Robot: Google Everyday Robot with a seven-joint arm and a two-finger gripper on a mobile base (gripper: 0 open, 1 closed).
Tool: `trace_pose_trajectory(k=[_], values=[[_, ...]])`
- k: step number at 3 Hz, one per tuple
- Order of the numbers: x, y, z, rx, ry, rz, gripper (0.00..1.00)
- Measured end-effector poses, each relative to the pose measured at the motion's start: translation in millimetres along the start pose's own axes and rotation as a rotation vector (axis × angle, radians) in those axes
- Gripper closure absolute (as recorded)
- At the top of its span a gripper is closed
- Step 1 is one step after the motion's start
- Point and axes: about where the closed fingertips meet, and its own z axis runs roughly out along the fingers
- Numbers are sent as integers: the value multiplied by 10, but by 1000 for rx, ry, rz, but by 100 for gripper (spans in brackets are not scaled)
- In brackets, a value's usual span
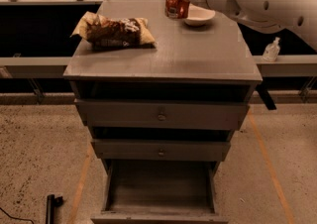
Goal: Place coke can into bottom drawer
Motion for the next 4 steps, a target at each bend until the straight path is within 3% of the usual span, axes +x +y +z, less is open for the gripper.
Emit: trace_pose_trajectory(k=[1, 2, 3, 4], values=[[114, -389, -21, -79, -36, 110, 100], [371, -391, -171, -243, -52, 132, 100], [385, 413, -168, -476, -40, 4, 100], [475, 572, -235, -540, -11, -20, 100]])
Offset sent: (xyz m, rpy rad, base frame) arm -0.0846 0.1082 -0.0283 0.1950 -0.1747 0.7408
